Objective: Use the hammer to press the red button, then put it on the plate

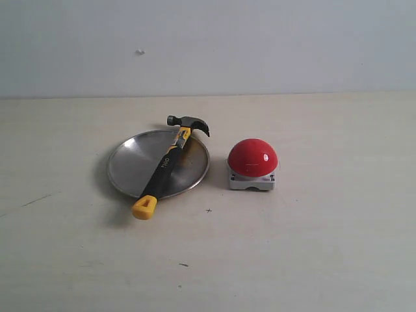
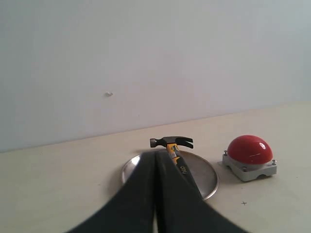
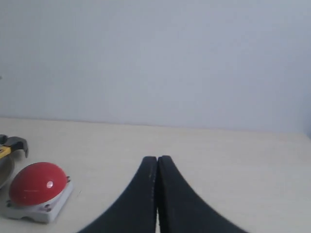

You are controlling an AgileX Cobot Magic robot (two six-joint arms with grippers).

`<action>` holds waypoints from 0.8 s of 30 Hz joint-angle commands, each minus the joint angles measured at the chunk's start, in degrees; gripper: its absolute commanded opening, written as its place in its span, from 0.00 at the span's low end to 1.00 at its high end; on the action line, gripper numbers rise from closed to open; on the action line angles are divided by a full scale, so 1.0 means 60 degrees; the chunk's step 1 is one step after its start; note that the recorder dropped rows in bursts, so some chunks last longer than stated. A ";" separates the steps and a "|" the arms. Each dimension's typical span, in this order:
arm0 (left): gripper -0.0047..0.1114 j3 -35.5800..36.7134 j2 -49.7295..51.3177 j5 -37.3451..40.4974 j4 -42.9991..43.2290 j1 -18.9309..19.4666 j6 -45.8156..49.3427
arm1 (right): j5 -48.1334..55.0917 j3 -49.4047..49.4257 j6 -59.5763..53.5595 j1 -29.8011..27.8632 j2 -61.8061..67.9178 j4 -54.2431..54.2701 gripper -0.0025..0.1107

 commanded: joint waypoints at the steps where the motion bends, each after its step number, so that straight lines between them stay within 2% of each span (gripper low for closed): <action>1: 0.04 0.0017 -0.0027 0.0008 -0.0067 0.0001 0.0019 | 0.0054 0.0397 -0.0011 -0.0203 -0.1204 -0.0235 0.02; 7: 0.04 0.0017 -0.0027 0.0008 -0.0067 0.0001 0.0019 | 0.0201 0.0800 0.0424 -0.0203 -0.1574 -0.0342 0.02; 10: 0.04 0.0017 -0.0027 0.0008 -0.0067 0.0001 0.0019 | -0.0101 0.1213 0.2310 -0.0203 -0.1574 -0.1638 0.02; 12: 0.04 0.0017 -0.0027 0.0008 -0.0067 0.0001 0.0019 | -0.0274 0.1572 0.3935 -0.0203 -0.1574 -0.3119 0.02; 15: 0.04 0.0017 -0.0027 0.0008 -0.0067 0.0001 0.0019 | -0.0305 0.2059 0.5417 -0.0203 -0.1574 -0.4501 0.02; 24: 0.04 0.0017 -0.0027 0.0008 -0.0067 0.0001 0.0019 | 0.0024 0.2275 0.5668 -0.0203 -0.2599 -0.4869 0.02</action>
